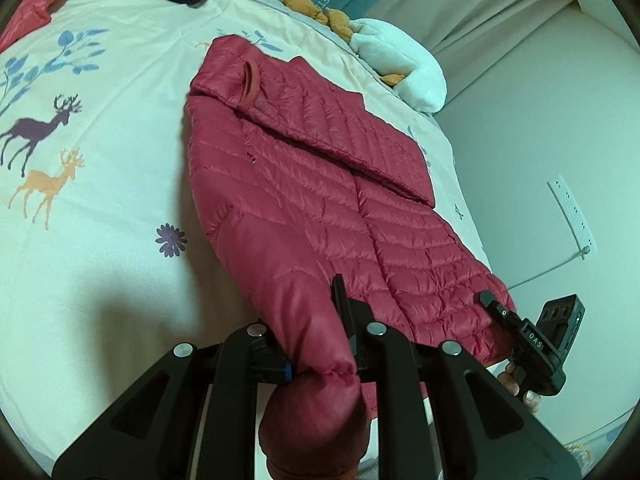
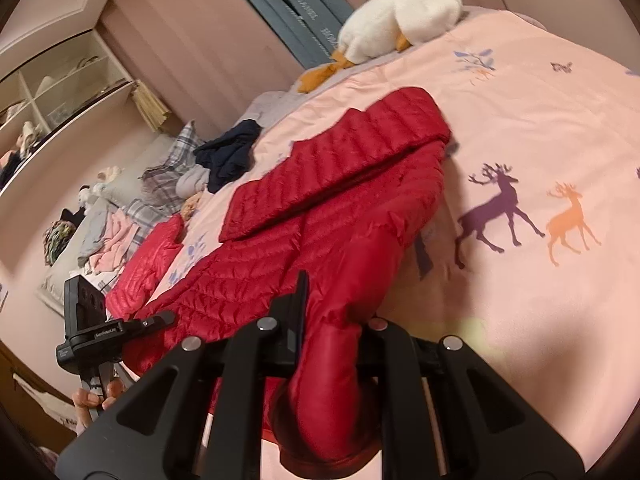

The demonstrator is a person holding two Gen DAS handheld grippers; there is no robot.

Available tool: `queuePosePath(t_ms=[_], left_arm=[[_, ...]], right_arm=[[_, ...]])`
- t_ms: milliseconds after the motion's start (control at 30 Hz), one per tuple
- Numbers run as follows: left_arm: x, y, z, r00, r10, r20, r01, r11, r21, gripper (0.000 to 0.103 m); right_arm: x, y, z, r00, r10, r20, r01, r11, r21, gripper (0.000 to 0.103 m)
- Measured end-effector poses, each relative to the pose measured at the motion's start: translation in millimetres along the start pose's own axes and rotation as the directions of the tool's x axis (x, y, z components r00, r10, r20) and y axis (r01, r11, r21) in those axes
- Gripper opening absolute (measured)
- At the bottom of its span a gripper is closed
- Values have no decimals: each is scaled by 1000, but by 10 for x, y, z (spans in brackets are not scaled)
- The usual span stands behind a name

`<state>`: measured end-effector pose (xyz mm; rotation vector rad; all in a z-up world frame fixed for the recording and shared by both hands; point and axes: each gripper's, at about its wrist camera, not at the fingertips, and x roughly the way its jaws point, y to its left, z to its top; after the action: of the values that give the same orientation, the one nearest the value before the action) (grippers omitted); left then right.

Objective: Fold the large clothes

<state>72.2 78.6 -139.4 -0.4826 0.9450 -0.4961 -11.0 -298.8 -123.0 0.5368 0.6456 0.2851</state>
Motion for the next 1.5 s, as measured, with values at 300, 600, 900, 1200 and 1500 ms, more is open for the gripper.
queuePosePath(t_ms=[300, 600, 900, 1200, 1500], left_arm=[[-60, -91, 44, 1000, -6, 18, 5, 999, 40, 16], [-162, -192, 95, 999, -33, 29, 30, 996, 79, 16], [-253, -271, 174, 998, -44, 40, 39, 993, 115, 16], [-392, -304, 210, 996, -70, 58, 61, 988, 142, 16], [-563, -325, 263, 991, -106, 78, 92, 982, 166, 16]], right_arm=[[-173, 148, 19, 997, 68, 31, -66, 997, -50, 13], [-363, 208, 79, 982, 177, 63, -175, 984, -46, 13], [-521, 305, 92, 972, 222, 79, -216, 973, -79, 13], [-698, 452, 102, 956, 278, 97, -266, 956, -124, 13], [-878, 502, 129, 935, 335, 120, -318, 938, -138, 13]])
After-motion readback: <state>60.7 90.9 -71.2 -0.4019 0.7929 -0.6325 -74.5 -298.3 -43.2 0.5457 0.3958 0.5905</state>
